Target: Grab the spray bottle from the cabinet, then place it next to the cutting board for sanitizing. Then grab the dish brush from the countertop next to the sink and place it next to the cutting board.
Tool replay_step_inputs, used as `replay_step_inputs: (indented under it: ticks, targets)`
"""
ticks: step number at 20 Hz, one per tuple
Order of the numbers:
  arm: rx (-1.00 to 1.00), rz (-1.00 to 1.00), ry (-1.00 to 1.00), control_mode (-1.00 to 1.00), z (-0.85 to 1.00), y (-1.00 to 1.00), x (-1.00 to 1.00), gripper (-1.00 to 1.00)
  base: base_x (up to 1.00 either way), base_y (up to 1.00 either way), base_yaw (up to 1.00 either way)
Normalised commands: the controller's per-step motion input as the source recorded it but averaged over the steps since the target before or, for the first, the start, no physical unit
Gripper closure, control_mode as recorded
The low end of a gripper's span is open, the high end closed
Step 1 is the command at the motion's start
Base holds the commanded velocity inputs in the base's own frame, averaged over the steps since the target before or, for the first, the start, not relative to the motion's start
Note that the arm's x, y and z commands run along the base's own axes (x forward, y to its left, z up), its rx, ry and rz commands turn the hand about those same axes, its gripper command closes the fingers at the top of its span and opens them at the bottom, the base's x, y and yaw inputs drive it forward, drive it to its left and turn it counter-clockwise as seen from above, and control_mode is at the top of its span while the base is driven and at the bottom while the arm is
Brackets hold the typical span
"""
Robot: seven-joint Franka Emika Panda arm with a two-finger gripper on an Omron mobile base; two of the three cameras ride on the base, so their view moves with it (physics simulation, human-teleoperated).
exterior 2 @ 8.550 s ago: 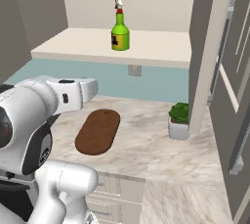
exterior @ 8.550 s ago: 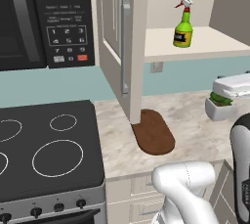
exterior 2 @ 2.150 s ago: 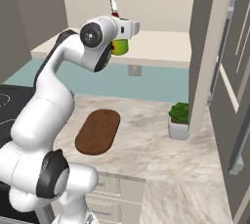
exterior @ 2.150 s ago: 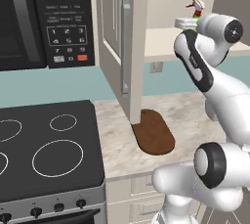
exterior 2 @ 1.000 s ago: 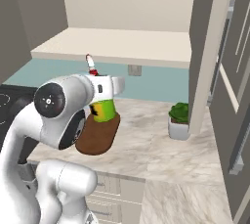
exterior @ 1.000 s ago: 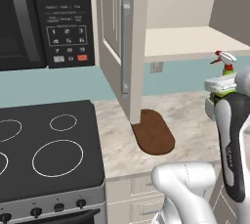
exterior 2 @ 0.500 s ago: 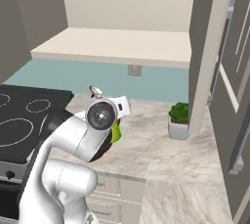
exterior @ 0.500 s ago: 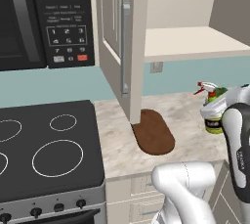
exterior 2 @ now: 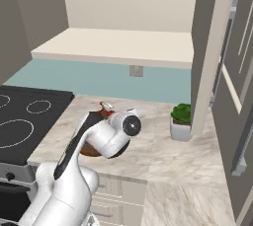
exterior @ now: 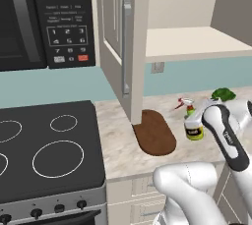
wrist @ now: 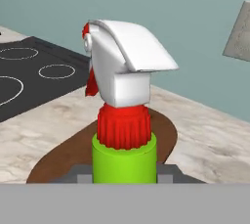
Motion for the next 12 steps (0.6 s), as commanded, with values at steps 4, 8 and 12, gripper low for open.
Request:
replay_step_inputs:
  ticks: [4, 8, 12]
  targets:
    - [0.10, 0.18, 0.00, -1.00, -0.81, -0.23, 0.42, 1.00, 0.00, 0.00, 0.00]
    - [0.10, 0.19, 0.00, -1.00, -0.21, -0.54, 0.11, 1.00, 0.00, 0.00, 0.00]
    - [0.06, 0.16, -0.07, -1.00, -0.06, -0.38, 0.01, 1.00, 0.00, 0.00, 0.00]
